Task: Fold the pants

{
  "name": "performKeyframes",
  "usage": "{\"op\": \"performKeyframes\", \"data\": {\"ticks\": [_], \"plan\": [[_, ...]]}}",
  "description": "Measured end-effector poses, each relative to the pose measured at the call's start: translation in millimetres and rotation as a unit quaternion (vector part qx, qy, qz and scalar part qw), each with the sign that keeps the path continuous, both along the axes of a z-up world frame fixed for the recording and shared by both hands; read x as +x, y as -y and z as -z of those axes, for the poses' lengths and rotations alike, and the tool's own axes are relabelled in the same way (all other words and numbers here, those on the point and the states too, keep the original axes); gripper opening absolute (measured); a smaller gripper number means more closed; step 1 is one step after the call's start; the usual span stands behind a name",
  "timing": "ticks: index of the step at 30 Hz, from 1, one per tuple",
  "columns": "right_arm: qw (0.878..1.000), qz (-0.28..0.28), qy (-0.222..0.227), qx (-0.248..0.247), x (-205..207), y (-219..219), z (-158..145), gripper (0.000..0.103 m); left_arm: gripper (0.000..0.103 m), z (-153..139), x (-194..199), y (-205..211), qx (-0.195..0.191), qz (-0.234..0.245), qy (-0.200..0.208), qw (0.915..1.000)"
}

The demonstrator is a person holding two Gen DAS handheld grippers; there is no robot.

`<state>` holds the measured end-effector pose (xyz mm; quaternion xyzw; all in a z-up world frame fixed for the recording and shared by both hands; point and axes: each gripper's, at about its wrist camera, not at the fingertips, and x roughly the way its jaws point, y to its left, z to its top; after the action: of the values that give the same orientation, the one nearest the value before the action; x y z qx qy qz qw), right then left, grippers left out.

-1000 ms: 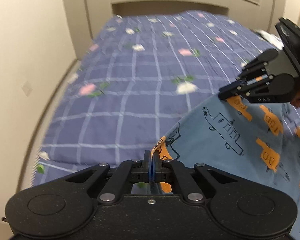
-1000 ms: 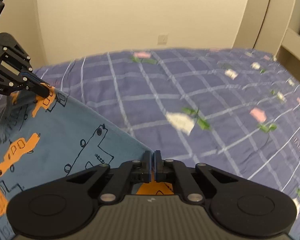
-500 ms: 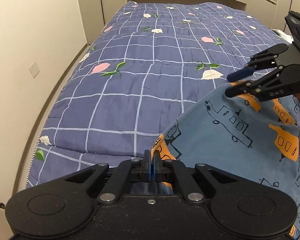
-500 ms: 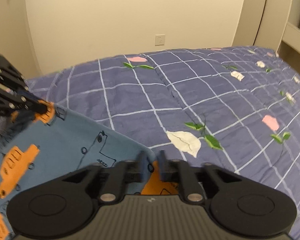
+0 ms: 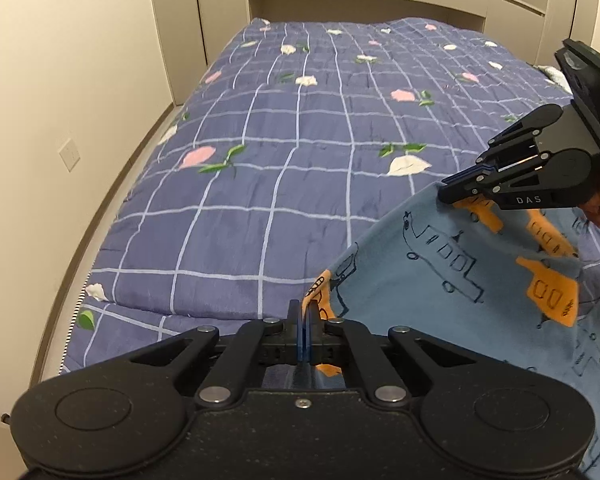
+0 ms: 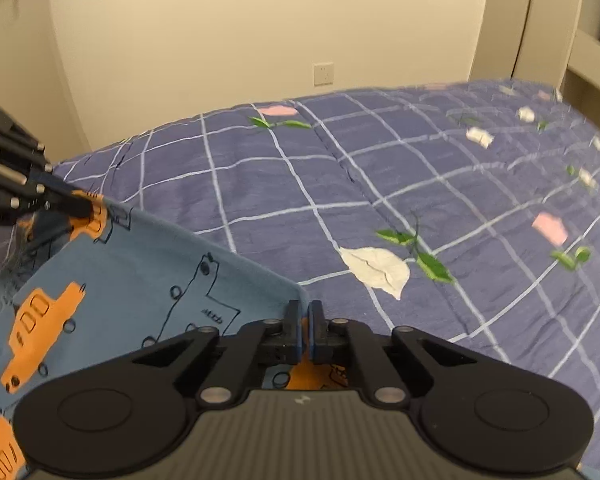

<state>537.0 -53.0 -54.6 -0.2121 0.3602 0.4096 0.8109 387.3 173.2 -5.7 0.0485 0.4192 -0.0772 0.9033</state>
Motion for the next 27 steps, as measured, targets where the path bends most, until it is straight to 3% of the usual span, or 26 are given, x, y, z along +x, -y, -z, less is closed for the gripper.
{"op": "performKeyframes", "data": {"ticks": [17,27], "plan": [[0.990,0.053,0.123,0.047,-125.3,51.7,-84.1,0.003,0.000,-74.7,-101.3,44.0,0.021,0.036,0.086,0.9954],[0.980,0.078,0.178,0.049,-236.9,91.8,-91.3,0.002,0.000,-72.5,-187.4,68.0,0.009,0.084,0.119,0.9893]]}}
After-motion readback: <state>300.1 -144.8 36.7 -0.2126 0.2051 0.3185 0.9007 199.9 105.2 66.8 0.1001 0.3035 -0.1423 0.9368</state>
